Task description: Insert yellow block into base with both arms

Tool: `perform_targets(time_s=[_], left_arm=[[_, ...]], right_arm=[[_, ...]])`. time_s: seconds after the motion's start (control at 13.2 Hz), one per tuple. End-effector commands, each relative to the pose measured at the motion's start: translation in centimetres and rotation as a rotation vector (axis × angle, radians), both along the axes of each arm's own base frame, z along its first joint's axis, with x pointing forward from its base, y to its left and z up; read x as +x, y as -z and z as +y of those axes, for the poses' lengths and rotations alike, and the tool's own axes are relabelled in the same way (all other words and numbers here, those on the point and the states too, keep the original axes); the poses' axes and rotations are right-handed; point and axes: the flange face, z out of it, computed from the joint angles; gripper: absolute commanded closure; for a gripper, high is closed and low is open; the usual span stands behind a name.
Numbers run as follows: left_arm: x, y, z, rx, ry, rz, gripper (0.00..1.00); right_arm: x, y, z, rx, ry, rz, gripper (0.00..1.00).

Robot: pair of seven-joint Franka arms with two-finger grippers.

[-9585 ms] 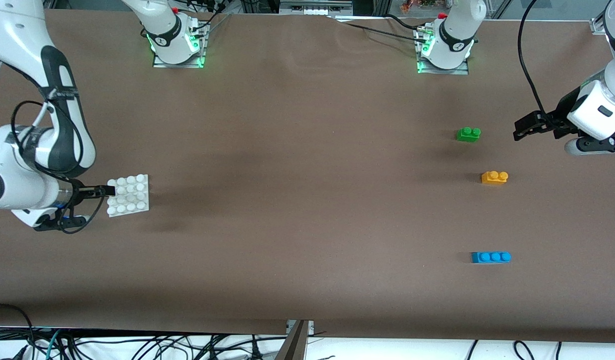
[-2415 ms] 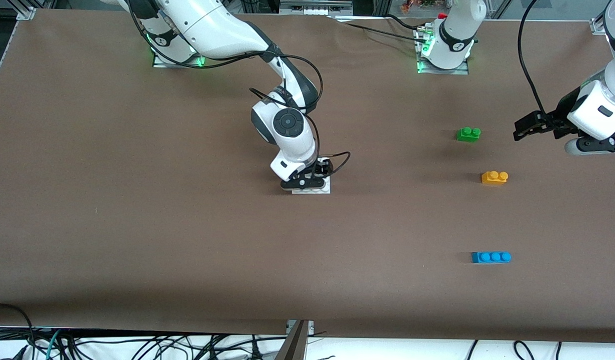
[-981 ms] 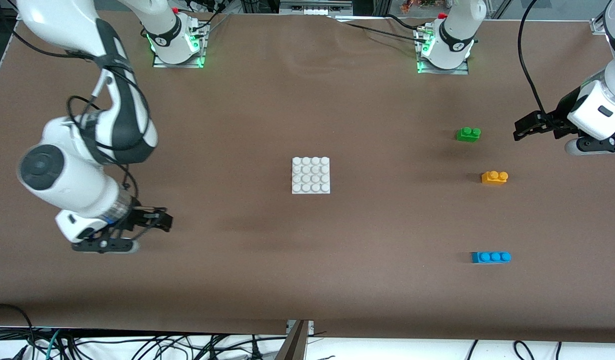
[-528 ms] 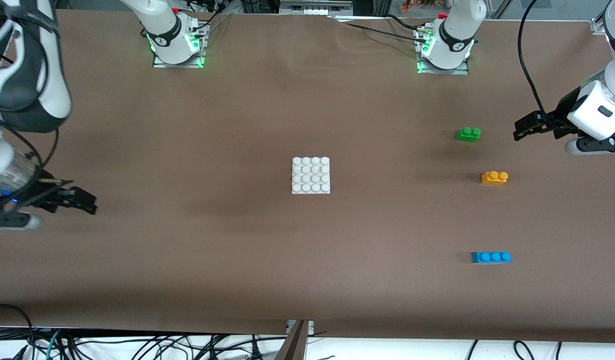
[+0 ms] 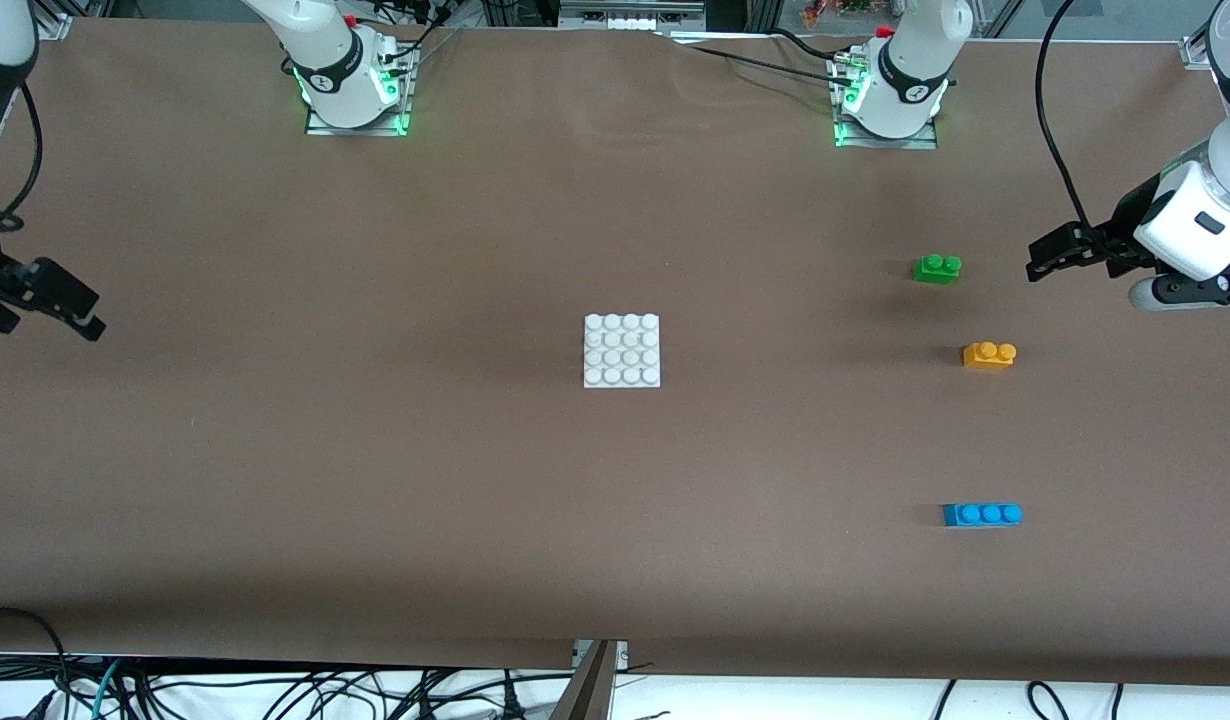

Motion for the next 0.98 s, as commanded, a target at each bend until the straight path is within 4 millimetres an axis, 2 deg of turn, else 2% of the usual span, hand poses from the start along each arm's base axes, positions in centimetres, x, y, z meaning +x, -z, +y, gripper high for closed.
perform_targets(time_s=[0.0,0.23,0.45,0.75,0.91], left_arm=[[-0.3,-0.2,0.1,-0.015,0.014,-0.007,0.0],[-0.3,-0.2,0.1,-0.015,0.013,-0.007,0.0],[-0.3,-0.2,0.1,-0.015,0.013,-0.01,0.0],[-0.3,-0.3,0.1,-0.015,0.013,-0.011,0.0],[-0.3,-0.3,0.1,-0.015,0.013,-0.011,0.0]], right_arm=[[-2.7,0.1,-1.5,0.0,0.012,0.066,0.0],[-3.1,-0.2,-2.3,-0.035,-0.029,0.134,0.0],[-2.9,-0.4,-2.0,-0.037,-0.038,0.136,0.0],[-1.1,-1.3,-1.1,-0.035,-0.053,0.168,0.0],[-1.1,-1.2,-1.2,-0.029,-0.049,0.172,0.0]])
